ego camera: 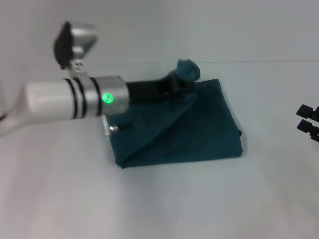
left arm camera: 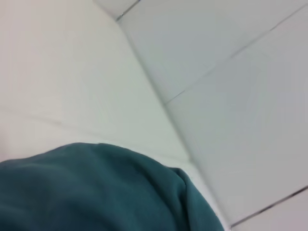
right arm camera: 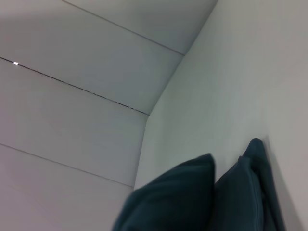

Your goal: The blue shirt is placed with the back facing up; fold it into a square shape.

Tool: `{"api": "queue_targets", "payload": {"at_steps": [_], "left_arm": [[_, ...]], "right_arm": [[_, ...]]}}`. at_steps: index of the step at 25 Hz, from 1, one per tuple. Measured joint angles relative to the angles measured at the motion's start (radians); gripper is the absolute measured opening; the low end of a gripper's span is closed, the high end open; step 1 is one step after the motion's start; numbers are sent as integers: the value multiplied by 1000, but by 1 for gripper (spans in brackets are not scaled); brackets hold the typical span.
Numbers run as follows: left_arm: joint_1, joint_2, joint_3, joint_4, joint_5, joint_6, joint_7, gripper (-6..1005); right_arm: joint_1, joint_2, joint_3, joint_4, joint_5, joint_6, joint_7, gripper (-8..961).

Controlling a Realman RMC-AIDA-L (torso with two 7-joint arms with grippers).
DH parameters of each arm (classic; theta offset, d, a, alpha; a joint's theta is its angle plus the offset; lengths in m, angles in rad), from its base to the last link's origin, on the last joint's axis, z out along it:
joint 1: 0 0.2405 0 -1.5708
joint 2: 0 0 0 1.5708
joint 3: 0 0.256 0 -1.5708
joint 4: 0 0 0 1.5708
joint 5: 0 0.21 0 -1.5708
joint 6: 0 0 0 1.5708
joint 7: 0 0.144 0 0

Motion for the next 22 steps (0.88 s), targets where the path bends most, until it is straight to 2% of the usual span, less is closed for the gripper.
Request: {"api": "queue_targets", "payload": {"at_steps": [5, 8, 9, 11, 13, 15, 16, 20, 22], "left_arm": [[-67, -5, 93, -108, -5, -101, 34, 89], [-76, -6, 133, -101, -43, -47, 73, 97], [-73, -5, 137, -92, -64, -13, 92, 137], [-44, -1, 136, -46, -117, 82, 137, 218], [19, 3, 124, 43, -171, 171, 154, 299], [88, 9, 96, 121, -199, 204, 118, 436], [127, 19, 69, 152, -204, 207, 66, 505], [215, 68, -22, 163, -169, 242, -86, 588], [245, 86, -76, 157, -118, 273, -136, 629]], "right_arm": [[1, 1, -1, 0, -7, 7, 0, 655], [4, 1, -2, 0, -18, 12, 0, 650], [4, 0, -2, 1, -22, 14, 0, 648], [6, -3, -2, 1, -32, 15, 1, 645], [8, -7, -2, 1, -40, 14, 4, 641], [12, -11, -2, 1, -52, 13, 6, 638], [14, -13, -2, -1, -63, 13, 7, 636], [44, -31, -3, -11, -144, 12, 4, 629], [76, -45, -12, -13, -200, 10, 2, 625]]}}
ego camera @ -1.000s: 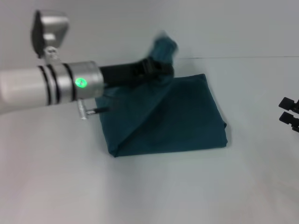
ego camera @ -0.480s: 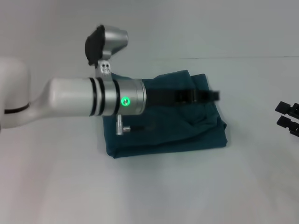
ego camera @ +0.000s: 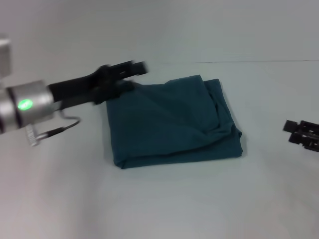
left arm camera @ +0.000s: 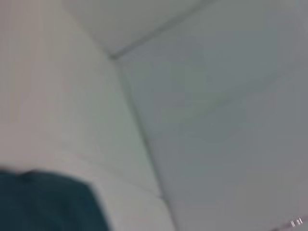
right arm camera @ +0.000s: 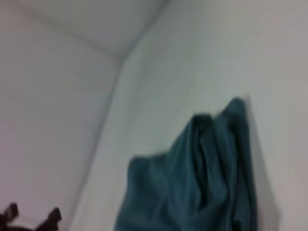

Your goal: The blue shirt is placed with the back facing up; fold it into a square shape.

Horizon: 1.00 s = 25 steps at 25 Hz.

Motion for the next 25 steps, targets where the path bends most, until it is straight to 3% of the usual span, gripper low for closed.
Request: {"api": "queue_targets", "payload": {"at_steps": [4, 6, 9, 10, 13, 15, 21, 25], "left_arm": [[44, 10, -133, 24, 123, 95, -13, 712], [58, 13, -151, 48, 183, 132, -11, 772], [72, 14, -157, 69, 233, 165, -8, 887], [79, 13, -162, 77, 248, 178, -3, 926], [87, 11, -166, 84, 252, 186, 0, 940], [101, 10, -178, 100, 252, 187, 3, 950], [109, 9, -223, 104, 246, 187, 18, 950], [109, 2, -239, 99, 243, 182, 26, 950]], "right_arm": [[92, -20, -32, -31, -109, 0, 2, 619], [178, -18, -59, -79, -180, 15, 15, 615], [232, -15, -82, -104, -231, 36, 39, 610], [291, -10, -120, -128, -296, 66, 65, 608], [343, -4, -168, -148, -357, 90, 81, 603], [379, 5, -217, -177, -406, 105, 82, 599], [406, 75, -396, -340, -511, 113, -9, 589], [422, 96, -434, -357, -551, 139, -18, 582]]}}
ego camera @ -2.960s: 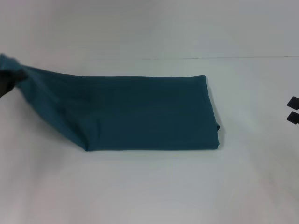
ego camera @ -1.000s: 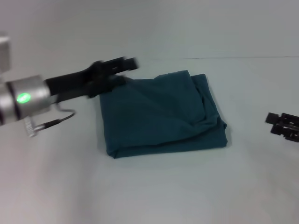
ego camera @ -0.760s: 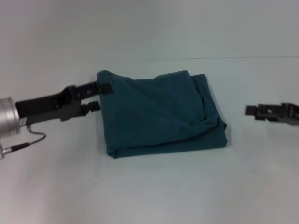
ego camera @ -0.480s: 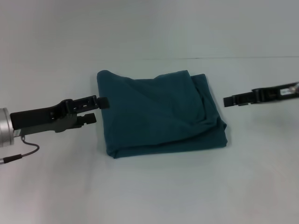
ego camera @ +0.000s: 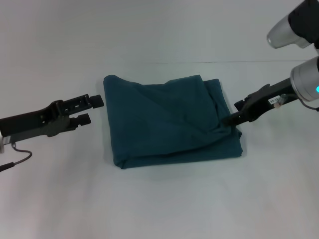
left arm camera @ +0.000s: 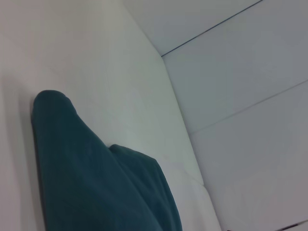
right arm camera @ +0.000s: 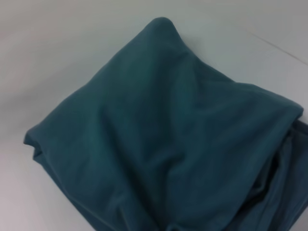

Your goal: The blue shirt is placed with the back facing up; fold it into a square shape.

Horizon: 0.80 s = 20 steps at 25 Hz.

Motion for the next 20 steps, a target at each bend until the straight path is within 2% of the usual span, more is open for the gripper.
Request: {"api": "queue_targets", "payload": {"at_steps": [6, 11, 15, 20], "left_arm": [[-2, -3, -6, -4, -1, -12, 2, 950], [-5, -5, -6, -13, -1, -30, 2, 950], [-5, -7, -6, -15, -1, -35, 2, 950], [-6, -7, -6, -15, -1, -39, 2, 950]], "right_arm": [[6, 7, -55, 26, -4, 38, 4, 571], [12, 23, -86, 70, -32, 102, 19, 562], [14, 36, -93, 79, -78, 156, 72, 555], [3, 39, -89, 61, -138, 152, 152, 551]]}}
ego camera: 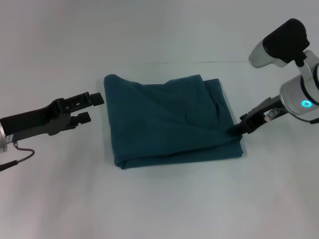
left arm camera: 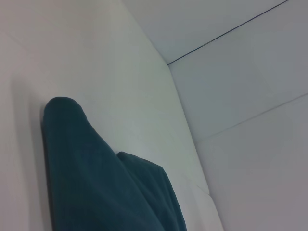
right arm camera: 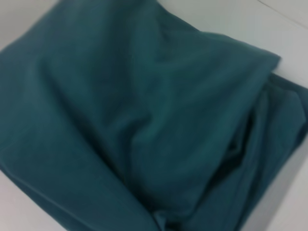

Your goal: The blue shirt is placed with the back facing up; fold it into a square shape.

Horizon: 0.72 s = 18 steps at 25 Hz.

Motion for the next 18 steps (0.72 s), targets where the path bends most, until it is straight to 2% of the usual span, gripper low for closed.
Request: {"api": "queue_targets", "payload": {"at_steps": [5, 11, 15, 18], "left_arm": [[0, 0, 0, 0, 0, -8, 0, 950], [-1, 1, -1, 0, 0, -23, 0, 950], [-1, 1, -2, 0, 0, -34, 0, 950], [-3, 2, -2, 0, -2, -35, 0, 950]], "right_arm": [[-34, -14, 3, -29, -5, -65, 35, 548], [-107, -17, 45, -163, 14, -144, 68, 543], [-106, -28, 154, -187, 77, -180, 75, 539], [-82, -29, 181, -168, 114, -172, 112, 536]]}}
